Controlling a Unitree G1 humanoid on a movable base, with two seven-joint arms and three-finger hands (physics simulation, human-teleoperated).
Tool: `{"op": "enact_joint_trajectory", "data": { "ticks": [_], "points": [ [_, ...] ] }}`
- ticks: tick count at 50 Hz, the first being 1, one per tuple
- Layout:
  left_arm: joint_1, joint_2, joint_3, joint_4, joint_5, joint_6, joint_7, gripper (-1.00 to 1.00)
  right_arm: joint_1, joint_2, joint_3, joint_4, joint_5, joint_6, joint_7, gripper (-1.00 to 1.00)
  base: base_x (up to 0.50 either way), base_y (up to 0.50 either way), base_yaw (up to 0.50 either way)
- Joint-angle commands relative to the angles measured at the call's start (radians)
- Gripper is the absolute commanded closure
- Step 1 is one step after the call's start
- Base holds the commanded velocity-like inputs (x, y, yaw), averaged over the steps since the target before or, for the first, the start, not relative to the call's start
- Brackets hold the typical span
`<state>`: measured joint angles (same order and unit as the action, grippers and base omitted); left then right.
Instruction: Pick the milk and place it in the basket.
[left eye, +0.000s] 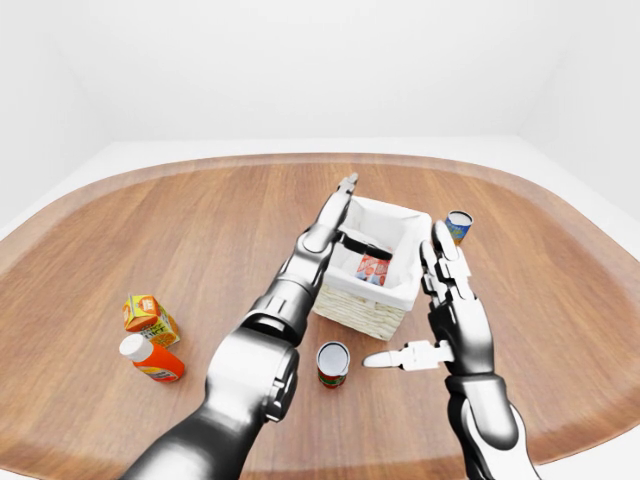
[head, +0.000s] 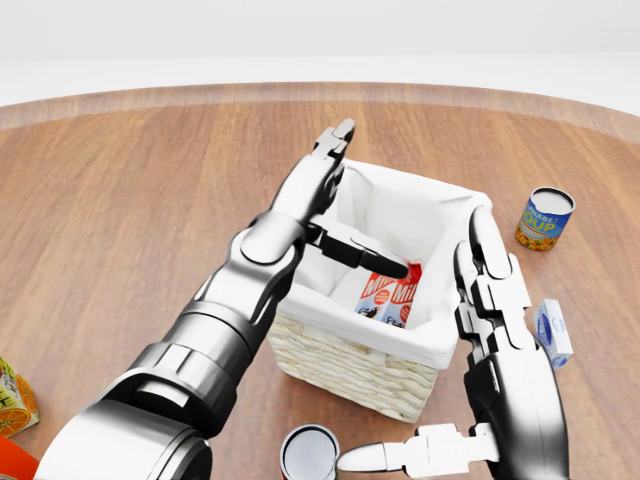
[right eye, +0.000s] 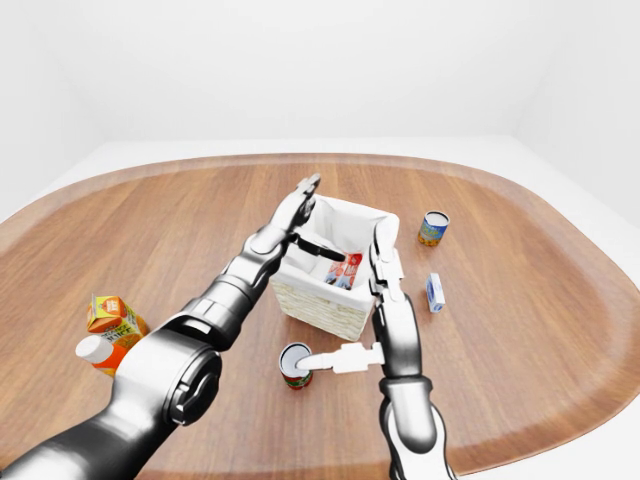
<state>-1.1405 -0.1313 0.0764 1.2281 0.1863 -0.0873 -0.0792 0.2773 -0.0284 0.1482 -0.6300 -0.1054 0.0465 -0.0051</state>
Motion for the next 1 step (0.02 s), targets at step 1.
{"op": "enact_joint_trajectory", "data": {
  "ticks": [1],
  "points": [
    [0.070, 0.000, 0.044, -0.089, -0.442, 0.000, -0.179, -1.00, -0.008, 0.000, 0.015, 0.059, -0.017, -0.030, -0.006, -1.00, 0.00, 0.00, 0.00]
  ]
}}
